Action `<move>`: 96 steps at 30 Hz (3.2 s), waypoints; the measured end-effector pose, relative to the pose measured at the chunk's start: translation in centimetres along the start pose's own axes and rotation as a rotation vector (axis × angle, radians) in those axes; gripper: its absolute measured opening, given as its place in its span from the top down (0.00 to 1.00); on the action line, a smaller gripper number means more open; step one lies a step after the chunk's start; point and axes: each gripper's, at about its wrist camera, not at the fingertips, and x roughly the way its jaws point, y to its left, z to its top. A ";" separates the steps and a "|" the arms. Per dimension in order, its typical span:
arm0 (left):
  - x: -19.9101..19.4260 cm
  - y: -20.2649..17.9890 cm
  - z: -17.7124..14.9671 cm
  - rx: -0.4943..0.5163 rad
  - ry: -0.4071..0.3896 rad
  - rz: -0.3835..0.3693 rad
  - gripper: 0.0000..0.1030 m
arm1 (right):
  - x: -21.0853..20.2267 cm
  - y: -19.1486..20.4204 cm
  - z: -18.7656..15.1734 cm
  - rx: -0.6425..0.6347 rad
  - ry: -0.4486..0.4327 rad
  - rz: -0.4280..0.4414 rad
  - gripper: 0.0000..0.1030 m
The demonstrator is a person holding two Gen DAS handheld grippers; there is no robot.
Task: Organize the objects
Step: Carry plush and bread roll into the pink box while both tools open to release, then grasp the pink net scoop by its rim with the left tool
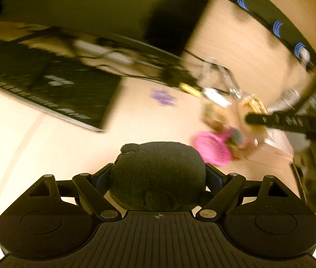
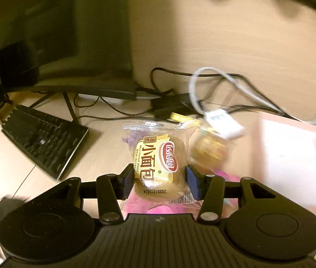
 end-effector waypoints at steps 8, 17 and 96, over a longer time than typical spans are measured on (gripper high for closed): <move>3.4 -12.0 1.8 0.177 0.021 -0.187 0.14 | -7.8 -8.5 -9.7 0.055 0.049 -0.141 0.53; 9.0 -25.6 10.4 0.254 -0.168 -0.290 0.14 | -11.6 -14.8 -13.1 0.154 -0.017 -0.162 0.53; 11.3 -10.1 2.3 0.293 0.085 0.015 0.89 | -0.1 -5.9 -9.9 0.018 0.136 -0.104 0.01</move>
